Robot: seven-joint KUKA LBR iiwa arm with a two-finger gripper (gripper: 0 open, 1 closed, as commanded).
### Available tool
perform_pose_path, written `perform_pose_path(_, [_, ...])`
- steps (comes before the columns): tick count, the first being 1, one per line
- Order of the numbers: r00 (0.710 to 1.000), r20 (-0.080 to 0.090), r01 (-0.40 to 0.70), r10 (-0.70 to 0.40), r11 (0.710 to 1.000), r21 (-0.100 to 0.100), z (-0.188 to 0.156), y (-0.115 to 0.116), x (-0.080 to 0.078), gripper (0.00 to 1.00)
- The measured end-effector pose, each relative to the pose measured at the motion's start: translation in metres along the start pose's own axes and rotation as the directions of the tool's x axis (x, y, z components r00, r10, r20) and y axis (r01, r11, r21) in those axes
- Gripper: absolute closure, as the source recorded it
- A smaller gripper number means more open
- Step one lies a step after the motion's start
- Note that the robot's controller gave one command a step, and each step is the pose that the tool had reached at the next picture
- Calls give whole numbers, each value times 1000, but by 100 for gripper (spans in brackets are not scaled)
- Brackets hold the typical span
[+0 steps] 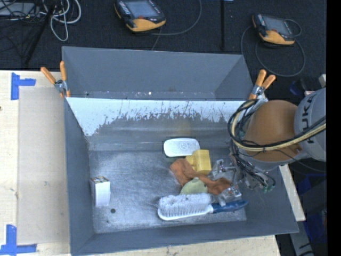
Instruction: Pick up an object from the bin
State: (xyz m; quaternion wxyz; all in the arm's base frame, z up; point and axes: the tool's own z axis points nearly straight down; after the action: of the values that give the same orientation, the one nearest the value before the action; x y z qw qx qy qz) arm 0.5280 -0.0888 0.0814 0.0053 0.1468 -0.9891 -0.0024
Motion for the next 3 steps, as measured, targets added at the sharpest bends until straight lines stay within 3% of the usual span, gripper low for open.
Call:
perform_pose_path(1, [1000, 4, -2, 2, 1000, 3, -33, 2, 9, 100])
perform_pose_path(2, [1000, 12, -3, 3, 1000, 7, -80, 2, 5, 100])
perform_pose_path(3, [1000, 5, 2, -2, 1000, 5, -46, 14, -26, 0])
